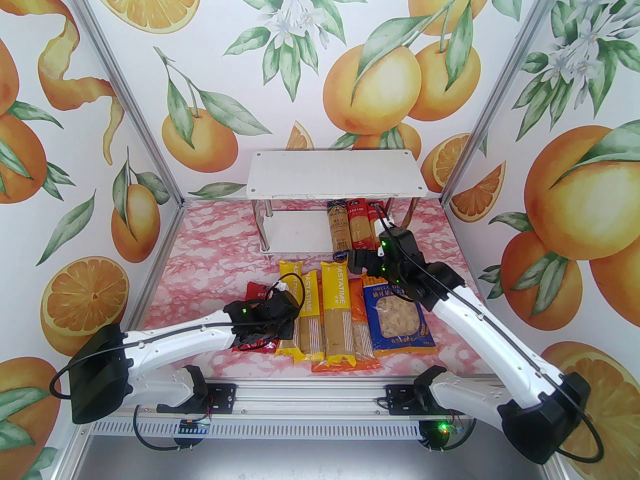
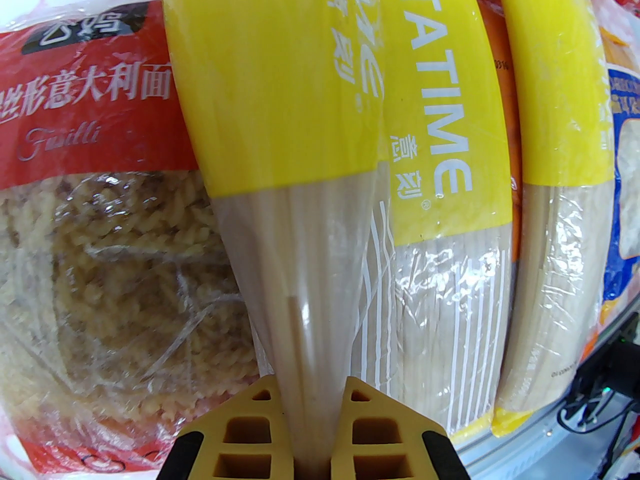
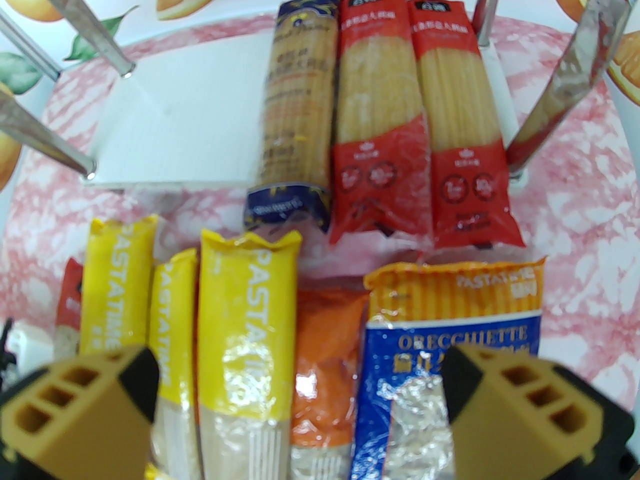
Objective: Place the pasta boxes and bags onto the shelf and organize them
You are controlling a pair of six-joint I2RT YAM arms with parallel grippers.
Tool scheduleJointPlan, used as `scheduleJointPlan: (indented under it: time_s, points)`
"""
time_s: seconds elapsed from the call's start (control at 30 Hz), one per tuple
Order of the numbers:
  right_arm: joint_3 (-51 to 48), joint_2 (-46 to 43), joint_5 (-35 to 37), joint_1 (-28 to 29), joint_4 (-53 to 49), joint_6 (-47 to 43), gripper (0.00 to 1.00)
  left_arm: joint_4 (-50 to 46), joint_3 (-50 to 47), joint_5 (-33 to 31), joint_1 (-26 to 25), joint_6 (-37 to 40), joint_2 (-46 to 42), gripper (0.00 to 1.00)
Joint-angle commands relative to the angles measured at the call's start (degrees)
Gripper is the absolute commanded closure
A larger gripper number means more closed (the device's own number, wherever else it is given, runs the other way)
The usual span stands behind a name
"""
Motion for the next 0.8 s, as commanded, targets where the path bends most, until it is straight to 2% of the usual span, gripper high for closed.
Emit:
scheduleJointPlan:
  time_s: [0.0, 0.17, 0.33, 0.77]
  points:
    - [-0.4, -0.6, -0.8, -0.4, 1.2, -0.4, 0.01, 3.3, 0.7, -3.0, 1.2, 0.5, -6.1, 1.00]
    - [0.0, -0.3, -1.0, -0.3, 1.6, -0.2, 0.01, 2.5, 3.0, -2.6, 4.6, 4.0, -10.4, 1.00]
    - [0.4, 0.3, -1.5, -0.3, 1.6, 0.0, 0.02, 3.8, 5.3, -0.1, 8.7, 7.8, -11.1, 1.00]
    - [2.6, 1.7, -2.1, -0.3, -1.2, -0.7, 0.02, 13.2, 15.6, 8.1, 19.2, 17.0, 1.6, 1.00]
